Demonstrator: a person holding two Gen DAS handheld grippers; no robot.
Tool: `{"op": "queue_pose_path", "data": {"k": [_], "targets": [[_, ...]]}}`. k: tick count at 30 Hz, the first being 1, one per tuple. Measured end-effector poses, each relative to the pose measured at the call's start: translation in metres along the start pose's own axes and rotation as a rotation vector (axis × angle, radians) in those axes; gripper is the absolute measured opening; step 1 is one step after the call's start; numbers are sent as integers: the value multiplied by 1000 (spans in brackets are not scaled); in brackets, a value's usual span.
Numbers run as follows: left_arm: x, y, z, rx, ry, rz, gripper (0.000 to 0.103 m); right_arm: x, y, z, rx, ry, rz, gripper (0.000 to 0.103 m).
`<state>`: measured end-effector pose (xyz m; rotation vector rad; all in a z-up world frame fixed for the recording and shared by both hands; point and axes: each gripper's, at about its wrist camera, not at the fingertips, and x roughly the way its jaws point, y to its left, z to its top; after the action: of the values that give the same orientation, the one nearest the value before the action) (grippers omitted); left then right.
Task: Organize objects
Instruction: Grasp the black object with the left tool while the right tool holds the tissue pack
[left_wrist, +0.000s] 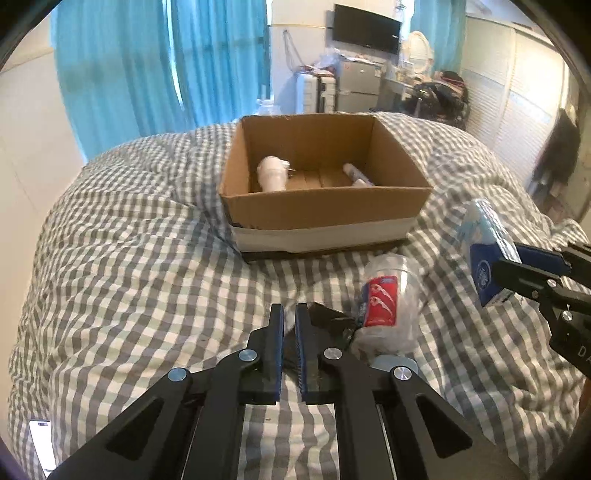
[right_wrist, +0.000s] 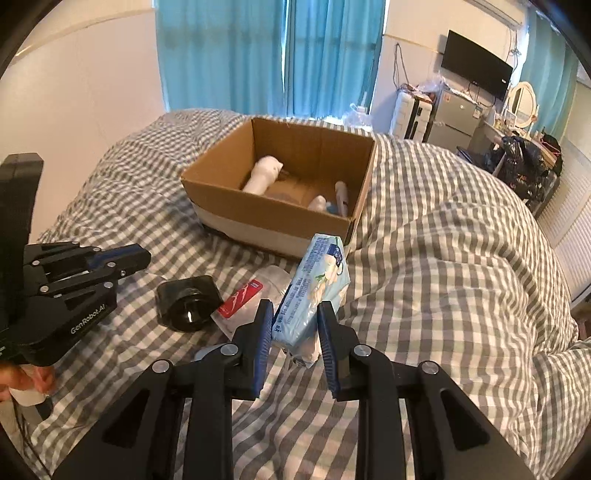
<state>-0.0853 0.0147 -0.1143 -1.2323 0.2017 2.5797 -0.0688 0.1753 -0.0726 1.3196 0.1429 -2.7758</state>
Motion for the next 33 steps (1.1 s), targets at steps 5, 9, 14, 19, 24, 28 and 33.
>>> {"op": "queue_pose_path", "data": {"k": [5, 9, 14, 19, 24, 28, 33], "targets": [[15, -6, -7, 8, 64, 1, 26, -3, 0, -3, 5, -4, 14, 25], [32, -12, -15, 26, 109, -8, 46, 4, -4, -7, 15, 10, 18, 25], [44, -18, -17, 51, 123, -31, 78, 22, -11, -13, 35, 44, 29, 25], [59, -20, -14, 37, 143, -83, 82, 40, -16, -17, 55, 75, 51, 25], [77, -19, -13, -6, 187, -179, 82, 48, -20, -20, 72, 91, 69, 25], [87, -22, -10, -15, 207, -208, 82, 49, -22, -21, 82, 92, 76, 25], [104, -23, -10, -42, 255, -265, 71, 47, -21, -21, 80, 90, 70, 25]]}}
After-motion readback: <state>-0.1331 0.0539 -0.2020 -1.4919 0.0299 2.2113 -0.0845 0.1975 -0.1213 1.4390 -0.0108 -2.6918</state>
